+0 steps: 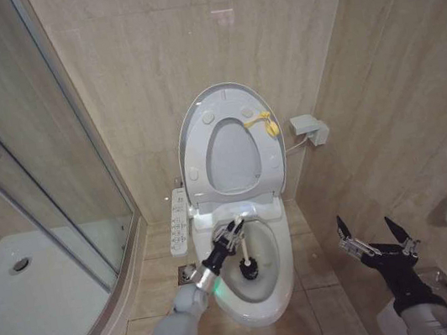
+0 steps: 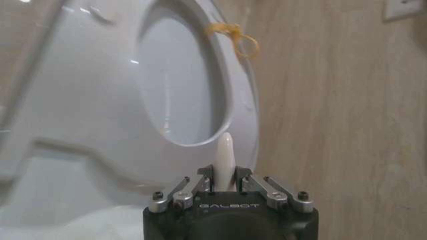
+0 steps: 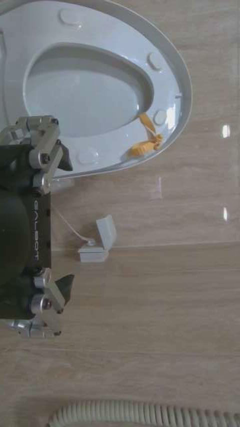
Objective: Open the toilet lid, clean the toilet bowl with a toilet brush, close the toilet lid, and flush.
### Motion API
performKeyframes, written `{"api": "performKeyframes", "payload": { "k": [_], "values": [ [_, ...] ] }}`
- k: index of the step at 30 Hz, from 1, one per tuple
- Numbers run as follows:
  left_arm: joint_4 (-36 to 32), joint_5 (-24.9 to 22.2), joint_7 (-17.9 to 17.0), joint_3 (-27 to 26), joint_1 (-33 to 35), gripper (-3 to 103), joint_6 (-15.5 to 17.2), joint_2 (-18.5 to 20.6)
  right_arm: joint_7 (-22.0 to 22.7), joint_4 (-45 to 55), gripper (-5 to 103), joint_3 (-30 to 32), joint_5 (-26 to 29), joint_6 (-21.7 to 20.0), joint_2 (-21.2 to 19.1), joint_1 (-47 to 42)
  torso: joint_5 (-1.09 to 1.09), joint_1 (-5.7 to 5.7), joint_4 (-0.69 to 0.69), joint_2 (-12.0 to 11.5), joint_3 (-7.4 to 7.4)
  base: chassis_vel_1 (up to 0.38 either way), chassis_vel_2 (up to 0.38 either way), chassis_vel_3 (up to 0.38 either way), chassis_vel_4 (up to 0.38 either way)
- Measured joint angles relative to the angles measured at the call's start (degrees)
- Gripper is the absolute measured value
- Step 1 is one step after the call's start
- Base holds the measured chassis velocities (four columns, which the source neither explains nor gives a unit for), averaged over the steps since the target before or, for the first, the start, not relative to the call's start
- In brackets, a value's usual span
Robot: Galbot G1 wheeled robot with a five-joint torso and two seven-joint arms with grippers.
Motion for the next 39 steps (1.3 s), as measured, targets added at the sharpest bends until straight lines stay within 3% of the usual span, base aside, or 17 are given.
{"api": "performKeyframes", "payload": {
  "k": [9,12,21,24,25,26,28,30,34,37,39],
  "values": [
    [-9.88,-4.42,-4.61,-2.72,10.1,22,2.22,3.95,0.0,0.0,100,0.0,0.0,0.0,0.0,0.0,0.0,0.0,-0.02,0.0,0.0,0.0,0.0,0.0,0.0],
    [-13.25,-7.88,-7.03,-3.01,13.77,22,3.42,4.83,0.0,0.0,100,0.0,0.0,0.0,0.0,0.0,0.01,0.0,0.0,0.0,0.0,0.0,0.0,0.0,0.0],
    [-15.78,-16.61,-9.63,-3.05,16.36,22,4.68,2.34,0.0,0.0,100,0.0,0.0,0.0,0.0,0.0,0.02,0.0,0.0,0.0,0.0,0.0,0.0,0.0,0.0],
    [-14.82,-15.51,-9.71,-2.98,16.3,22,4.56,1.26,0.0,0.0,100,0.0,0.0,0.0,0.0,0.0,0.02,-0.01,0.01,0.0,0.0,0.0,0.0,0.0,0.0],
    [-12.62,-11.21,-9.18,-3.29,15.65,22,3.71,0.74,0.0,0.0,100,0.0,0.0,0.0,0.0,0.0,0.02,-0.01,0.0,0.01,0.0,0.0,0.0,0.0,0.0],
    [-12.62,-11.21,-9.18,-3.29,15.65,22,3.71,0.74,0.0,0.0,100,0.0,0.0,0.0,0.0,0.0,0.02,-0.01,0.0,0.01,0.0,0.0,0.0,0.0,0.0],
    [-8.66,-2.84,-6.96,-4.57,14.09,22,1.93,0.16,0.0,0.0,100,0.0,0.0,0.0,0.0,0.0,0.02,-0.01,0.01,0.01,0.0,0.0,0.0,0.0,0.0],
    [-6.36,1.9,-5.56,-5.65,12.69,22,0.81,-0.09,0.0,0.0,100,0.0,0.0,0.0,0.0,0.0,0.02,0.0,-0.02,0.0,0.0,0.0,0.0,0.0,0.0],
    [-6.01,2.44,-5.48,-5.77,11.7,22,0.62,-0.23,0.0,0.0,100,0.0,0.0,0.0,0.0,0.0,0.01,0.0,-0.02,0.0,0.01,0.0,0.0,0.0,0.0],
    [-7.33,-0.65,-6.23,-4.91,11.71,22,1.52,-0.23,0.0,0.0,100,0.0,0.0,0.0,0.0,0.0,0.01,0.01,-0.01,0.0,0.01,0.0,0.0,0.0,0.0],
    [-10.05,-6.05,-7.56,-3.51,12.01,22,3.02,-0.18,0.0,0.0,100,0.0,0.0,0.0,0.0,0.0,0.01,0.01,-0.02,0.0,0.01,0.0,0.0,0.0,0.0]
  ]
}}
